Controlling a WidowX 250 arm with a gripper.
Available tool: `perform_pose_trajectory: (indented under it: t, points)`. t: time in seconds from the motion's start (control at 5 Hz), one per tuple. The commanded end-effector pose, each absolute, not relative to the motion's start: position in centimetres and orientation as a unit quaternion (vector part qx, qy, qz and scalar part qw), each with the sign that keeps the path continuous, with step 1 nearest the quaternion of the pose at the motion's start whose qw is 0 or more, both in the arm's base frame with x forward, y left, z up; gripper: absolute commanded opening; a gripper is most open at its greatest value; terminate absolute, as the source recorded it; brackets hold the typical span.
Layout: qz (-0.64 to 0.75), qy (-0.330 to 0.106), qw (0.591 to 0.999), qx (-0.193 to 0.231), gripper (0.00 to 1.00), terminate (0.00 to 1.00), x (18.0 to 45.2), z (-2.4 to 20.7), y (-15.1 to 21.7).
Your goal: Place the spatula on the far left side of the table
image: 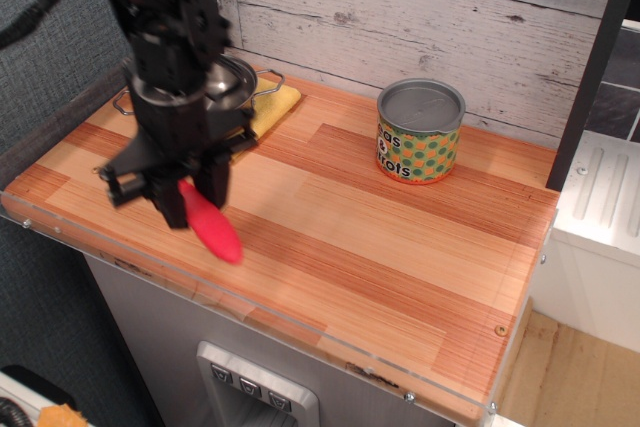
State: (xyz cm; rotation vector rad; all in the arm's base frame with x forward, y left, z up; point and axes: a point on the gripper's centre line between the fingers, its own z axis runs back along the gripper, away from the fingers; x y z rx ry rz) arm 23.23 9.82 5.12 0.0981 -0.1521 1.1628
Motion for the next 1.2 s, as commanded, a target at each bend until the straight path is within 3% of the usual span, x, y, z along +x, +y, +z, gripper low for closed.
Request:
perform_pose_trajectory:
  t: [0.0,0.8,1.0]
  points:
    - [0.546,-0.068,0.833,0.052,0.00,0.00,25.1,4.9,13.7]
    - [0.514,-0.076,0.849,0.093,0.00,0.00,25.2,3.2,17.7]
    - [0.490,-0.087,0.863,0.085,0.00,0.00,26.0,3.2,17.8]
